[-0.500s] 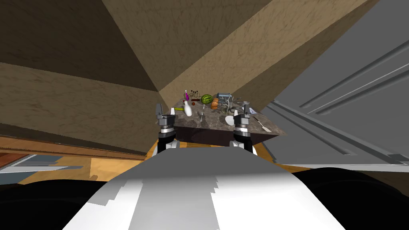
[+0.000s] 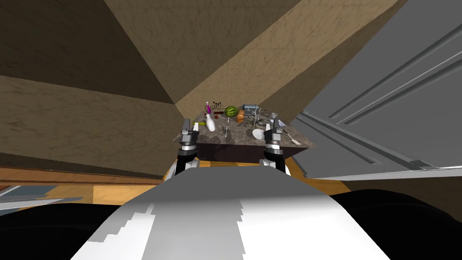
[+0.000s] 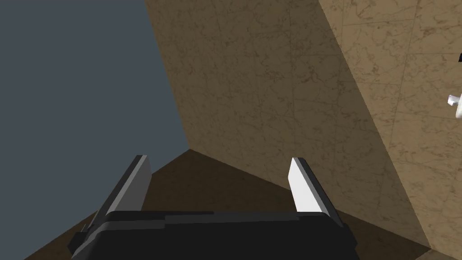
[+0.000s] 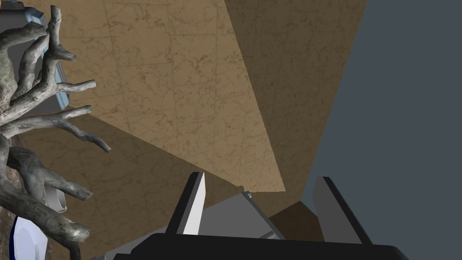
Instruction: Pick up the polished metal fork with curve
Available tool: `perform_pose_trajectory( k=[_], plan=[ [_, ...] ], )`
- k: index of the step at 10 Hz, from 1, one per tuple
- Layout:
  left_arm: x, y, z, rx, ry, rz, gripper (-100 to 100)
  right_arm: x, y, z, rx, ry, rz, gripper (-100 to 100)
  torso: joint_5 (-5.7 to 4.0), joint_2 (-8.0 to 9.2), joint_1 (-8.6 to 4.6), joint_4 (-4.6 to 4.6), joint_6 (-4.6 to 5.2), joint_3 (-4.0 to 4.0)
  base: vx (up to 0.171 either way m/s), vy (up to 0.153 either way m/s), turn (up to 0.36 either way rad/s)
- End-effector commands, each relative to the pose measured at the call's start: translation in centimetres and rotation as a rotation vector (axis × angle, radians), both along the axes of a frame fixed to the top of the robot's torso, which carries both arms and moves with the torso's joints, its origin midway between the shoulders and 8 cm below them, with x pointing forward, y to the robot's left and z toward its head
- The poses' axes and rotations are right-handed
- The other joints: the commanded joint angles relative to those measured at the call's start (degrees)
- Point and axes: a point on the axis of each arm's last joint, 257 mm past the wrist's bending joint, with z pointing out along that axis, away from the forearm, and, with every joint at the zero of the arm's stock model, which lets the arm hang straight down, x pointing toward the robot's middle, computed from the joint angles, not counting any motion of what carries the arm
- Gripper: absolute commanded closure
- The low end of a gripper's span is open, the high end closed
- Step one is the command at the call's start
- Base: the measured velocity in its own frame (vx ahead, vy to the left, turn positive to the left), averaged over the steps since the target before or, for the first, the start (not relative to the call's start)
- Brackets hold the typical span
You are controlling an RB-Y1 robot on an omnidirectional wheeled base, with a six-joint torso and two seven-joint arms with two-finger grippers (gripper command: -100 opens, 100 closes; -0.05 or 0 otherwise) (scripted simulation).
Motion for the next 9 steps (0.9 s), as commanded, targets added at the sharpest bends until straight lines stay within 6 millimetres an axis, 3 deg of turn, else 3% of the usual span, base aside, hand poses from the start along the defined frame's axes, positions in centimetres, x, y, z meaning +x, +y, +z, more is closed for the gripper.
perform_pose_trajectory(
  k=[1, 9],
  plan=[
    [0.2, -0.5, -0.5, 0.086, 0.011, 0.000, -100, 0.0, 0.0, 0.0, 0.000, 0.000, 0.000, 0, 0.00, 0.00, 0.00, 0.00, 0.00, 0.00, -0.053, 0.033, -0.225],
    [1.1, -2.2, -3.3, 0.446, 0.037, -0.015, -100, 0.0, 0.0, 0.0, 0.000, 0.000, 0.000, 0, 0.01, 0.00, 0.04, 0.01, -0.03, 0.01, -0.042, 0.025, -0.140]
  ],
)
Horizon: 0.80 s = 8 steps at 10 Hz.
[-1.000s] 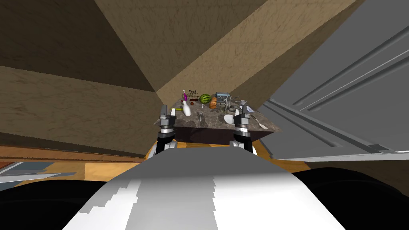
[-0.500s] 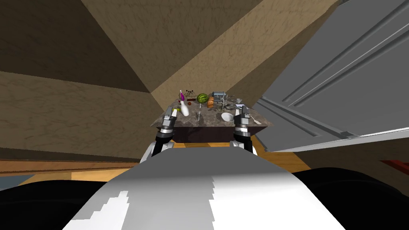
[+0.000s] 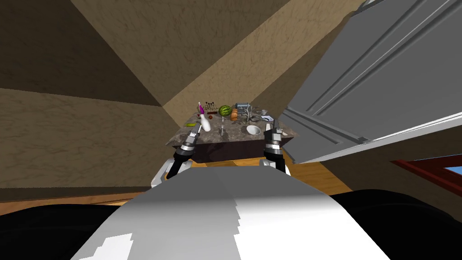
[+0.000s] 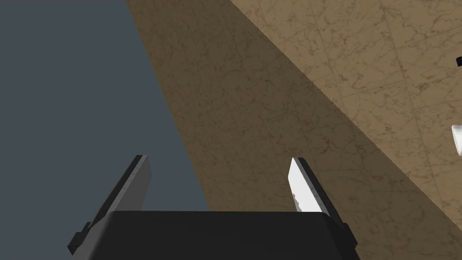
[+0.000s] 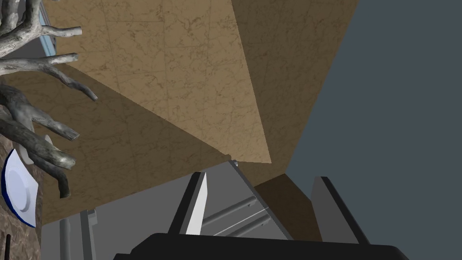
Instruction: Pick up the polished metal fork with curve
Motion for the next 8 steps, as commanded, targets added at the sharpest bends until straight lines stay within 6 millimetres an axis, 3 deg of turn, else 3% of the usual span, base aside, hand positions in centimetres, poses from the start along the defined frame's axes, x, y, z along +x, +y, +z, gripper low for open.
perform_pose_trajectory(
  k=[1, 6, 8],
  plan=[
    [0.1, -0.2, -0.5, 0.067, 0.004, -0.008, -100, 0.0, 0.0, 0.0, 0.000, 0.000, 0.000, 0, 0.00, 0.00, 0.00, 0.00, 0.00, 0.00, -0.039, 0.026, -0.119],
    [0.7, -0.6, -3.4, 0.358, 0.003, -0.007, -100, 0.0, 0.0, 0.0, 0.000, 0.000, 0.000, 0, 0.00, -0.03, 0.01, 0.00, -0.04, -0.01, -0.045, 0.024, -0.205],
    [0.6, -0.6, -3.7, 0.397, 0.006, -0.024, -100, 0.0, 0.0, 0.0, 0.000, 0.000, 0.000, 0, 0.01, -0.04, 0.02, 0.00, -0.06, -0.02, -0.030, 0.019, -0.042]
  ],
)
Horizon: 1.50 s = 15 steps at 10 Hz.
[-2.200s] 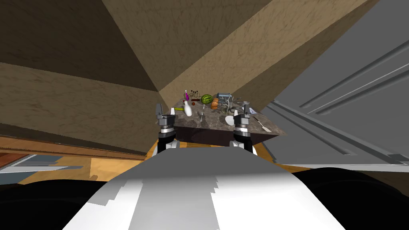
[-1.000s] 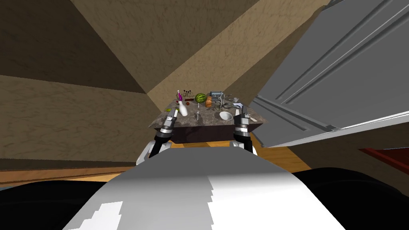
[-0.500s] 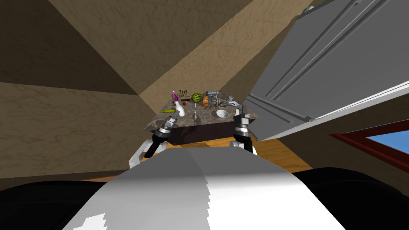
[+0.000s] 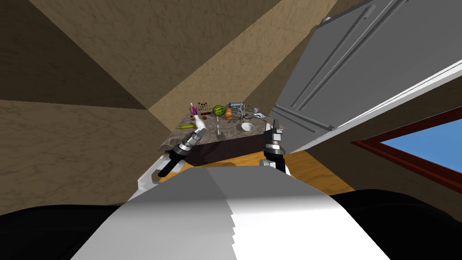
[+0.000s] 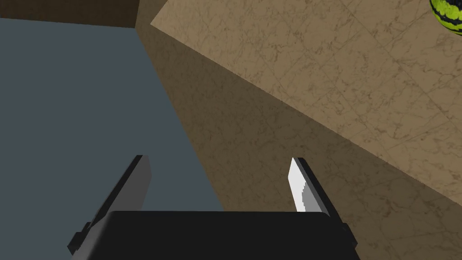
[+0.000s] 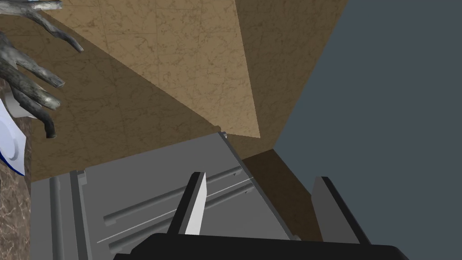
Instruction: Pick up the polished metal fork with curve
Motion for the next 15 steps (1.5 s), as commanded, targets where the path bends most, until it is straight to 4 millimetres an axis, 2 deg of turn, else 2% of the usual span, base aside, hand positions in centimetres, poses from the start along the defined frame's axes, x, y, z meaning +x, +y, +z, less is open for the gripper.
perform_pose_trajectory(
  k=[1, 2, 3, 5, 8, 9, 10, 12, 13, 14, 15],
  plan=[
    [0.2, 0.1, -1.2, 0.103, -0.005, 0.000, -100, 0.0, 0.0, 0.0, 0.000, 0.000, 0.000, 0, 0.00, 0.00, 0.00, 0.00, 0.00, 0.00, -0.033, 0.010, -0.195],
    [0.2, 0.1, -1.4, 0.129, -0.001, -0.011, -100, 0.0, 0.0, 0.0, 0.000, 0.000, 0.000, 0, -0.01, 0.01, -0.01, 0.00, 0.06, 0.00, -0.039, 0.019, -0.190],
    [0.4, 0.3, -2.5, 0.214, -0.009, -0.005, -100, 0.0, 0.0, 0.0, 0.000, 0.000, 0.000, 0, 0.00, 0.02, 0.01, 0.00, 0.03, 0.01, -0.042, 0.026, -0.349],
    [0.3, 0.3, -2.7, 0.249, -0.005, -0.020, -100, 0.0, 0.0, 0.0, 0.000, 0.000, 0.000, 0, 0.01, 0.03, 0.05, 0.01, 0.00, 0.02, -0.029, 0.018, -0.065],
    [0.5, 1.2, -5.4, 0.458, -0.018, -0.028, -100, 0.0, 0.0, 0.0, 0.000, 0.000, 0.000, 0, 0.00, -0.01, 0.02, 0.00, 0.00, -0.01, -0.031, 0.016, -0.265],
    [0.4, 1.3, -5.6, 0.489, -0.016, -0.041, -100, 0.0, 0.0, 0.0, 0.000, 0.000, 0.000, 0, 0.00, -0.01, 0.04, 0.00, 0.06, -0.01, -0.033, 0.025, -0.170],
    [0.5, 1.9, -6.9, 0.577, -0.024, -0.042, -100, 0.0, 0.0, 0.0, 0.000, 0.000, 0.000, 0, 0.01, -0.01, 0.05, 0.00, 0.00, -0.01, -0.040, 0.018, -0.333],
    [0.4, 2.2, -7.1, 0.617, -0.022, -0.059, -100, 0.0, 0.0, 0.0, 0.000, 0.000, 0.000, 0, 0.01, -0.02, 0.04, 0.00, -0.02, -0.01, -0.020, 0.015, -0.059],
    [0.5, 2.9, -8.6, 0.715, -0.029, -0.066, -100, 0.0, 0.0, 0.0, 0.000, 0.000, 0.000, 0, 0.01, -0.07, 0.01, -0.01, -0.03, -0.04, -0.016, 0.005, -0.222],
    [0.4, 3.1, -8.7, 0.739, -0.028, -0.076, -100, 0.0, 0.0, 0.0, 0.000, 0.000, 0.000, 0, 0.00, -0.08, 0.00, -0.02, 0.04, -0.05, -0.019, 0.013, -0.269],
    [0.4, 4.0, -10.1, 0.828, -0.035, -0.082, -100, 0.0, 0.0, 0.0, 0.000, 0.000, 0.000, 0, 0.00, -0.08, 0.01, -0.02, 0.01, -0.04, -0.018, 0.021, -0.364]
  ],
)
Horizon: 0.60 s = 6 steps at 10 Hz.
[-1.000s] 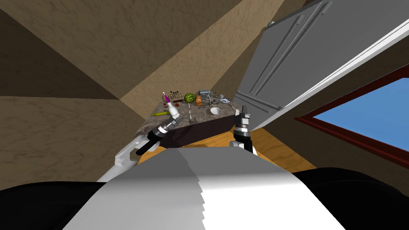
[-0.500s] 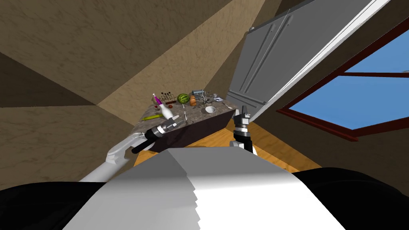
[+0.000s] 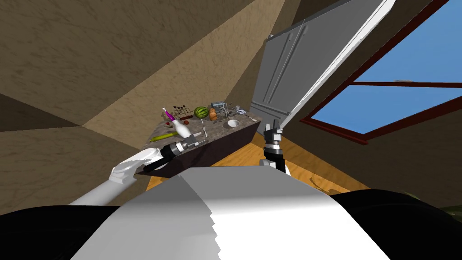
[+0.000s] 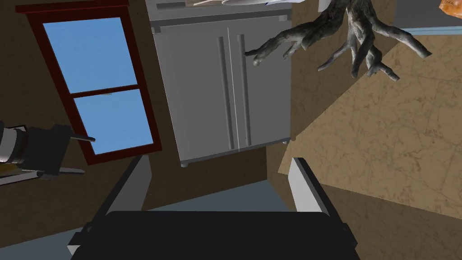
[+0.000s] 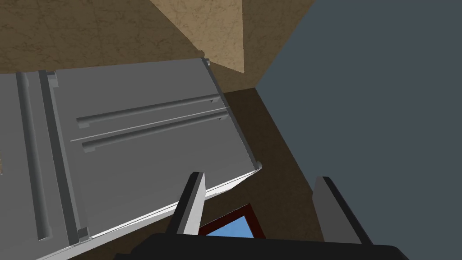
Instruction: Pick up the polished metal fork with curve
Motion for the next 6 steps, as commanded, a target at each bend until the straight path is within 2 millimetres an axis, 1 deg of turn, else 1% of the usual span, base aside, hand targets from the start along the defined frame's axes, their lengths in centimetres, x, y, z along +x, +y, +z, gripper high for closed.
perform_pose_trajectory(
  k=[1, 2, 3, 4, 5, 6],
  plan=[
    [0.0, 0.9, -0.7, 0.076, -0.001, -0.015, -100, 0.0, 0.0, 0.0, 0.000, 0.000, 0.000, 0, 0.00, 0.00, 0.00, 0.00, 0.00, 0.00, -0.016, 0.028, -0.154],
    [-0.1, 1.9, -2.2, 0.166, -0.006, -0.026, -100, 0.0, 0.0, 0.0, 0.000, 0.000, 0.000, 0, 0.01, 0.00, 0.03, 0.01, -0.07, 0.01, -0.015, 0.025, -0.316],
    [-0.2, 2.2, -2.2, 0.195, -0.003, -0.038, -100, 0.0, 0.0, 0.0, 0.000, 0.000, 0.000, 0, 0.01, -0.01, 0.03, 0.00, 0.00, -0.01, -0.013, 0.024, -0.177],
    [-0.2, 2.3, -2.2, 0.202, -0.002, -0.041, -100, 0.0, 0.0, 0.0, 0.000, 0.000, 0.000, 0, 0.01, -0.03, 0.03, 0.00, -0.07, -0.01, -0.004, 0.011, 0.021],
    [-0.4, 3.6, -3.7, 0.300, -0.004, -0.058, -100, 0.0, 0.0, 0.0, 0.000, 0.000, 0.000, 0, 0.00, -0.04, -0.02, 0.00, -0.09, -0.02, -0.003, 0.011, -0.358],
    [-0.4, 3.8, -3.7, 0.319, -0.002, -0.066, -100, 0.0, 0.0, 0.0, 0.000, 0.000, 0.000, 0, -0.01, -0.06, -0.02, -0.01, 0.01, -0.04, -0.005, 0.026, -0.189]
  ],
)
